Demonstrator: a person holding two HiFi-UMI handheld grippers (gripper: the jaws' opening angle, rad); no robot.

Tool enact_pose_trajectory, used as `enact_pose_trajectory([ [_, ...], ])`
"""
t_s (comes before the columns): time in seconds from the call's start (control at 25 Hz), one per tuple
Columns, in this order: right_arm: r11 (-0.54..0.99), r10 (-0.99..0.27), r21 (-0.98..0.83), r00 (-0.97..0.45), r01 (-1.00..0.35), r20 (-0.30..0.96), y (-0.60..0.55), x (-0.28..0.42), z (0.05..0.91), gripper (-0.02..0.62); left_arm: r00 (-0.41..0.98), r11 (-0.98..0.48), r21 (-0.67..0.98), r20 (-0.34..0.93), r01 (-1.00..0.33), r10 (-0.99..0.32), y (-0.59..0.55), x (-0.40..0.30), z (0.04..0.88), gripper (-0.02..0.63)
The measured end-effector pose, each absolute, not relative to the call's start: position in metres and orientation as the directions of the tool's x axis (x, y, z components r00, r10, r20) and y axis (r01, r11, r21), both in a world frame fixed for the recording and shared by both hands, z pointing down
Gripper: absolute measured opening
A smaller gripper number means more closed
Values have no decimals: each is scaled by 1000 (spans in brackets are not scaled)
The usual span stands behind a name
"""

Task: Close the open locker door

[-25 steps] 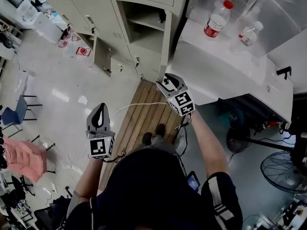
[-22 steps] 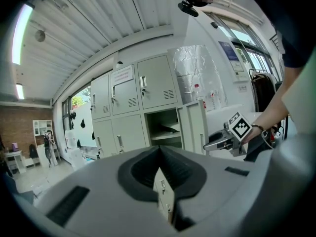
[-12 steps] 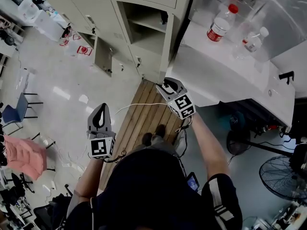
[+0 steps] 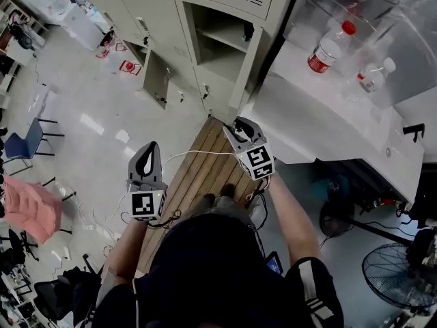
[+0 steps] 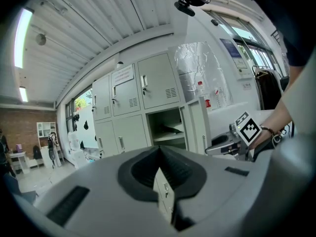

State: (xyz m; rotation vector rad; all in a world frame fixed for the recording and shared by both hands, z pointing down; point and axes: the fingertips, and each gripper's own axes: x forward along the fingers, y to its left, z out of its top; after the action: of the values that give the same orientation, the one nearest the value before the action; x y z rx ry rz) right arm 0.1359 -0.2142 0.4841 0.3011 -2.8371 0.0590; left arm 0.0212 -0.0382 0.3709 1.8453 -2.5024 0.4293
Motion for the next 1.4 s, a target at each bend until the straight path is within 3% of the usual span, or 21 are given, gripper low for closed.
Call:
enact_pose_trajectory([
  [0.48, 969, -235, -2, -927, -246, 292, -212, 122, 484, 140, -298, 264, -208, 149, -942, -943, -53, 16, 382, 5],
  [0.96, 923, -380, 27, -903, -383, 202, -208, 74, 481, 138, -61, 50, -134, 84, -990, -995, -86, -38, 409, 5],
  [1.4, 840, -539, 41, -822, -541, 184, -219, 19, 481, 135, 100, -112, -133, 97, -985, -990, -92, -116, 419, 5],
])
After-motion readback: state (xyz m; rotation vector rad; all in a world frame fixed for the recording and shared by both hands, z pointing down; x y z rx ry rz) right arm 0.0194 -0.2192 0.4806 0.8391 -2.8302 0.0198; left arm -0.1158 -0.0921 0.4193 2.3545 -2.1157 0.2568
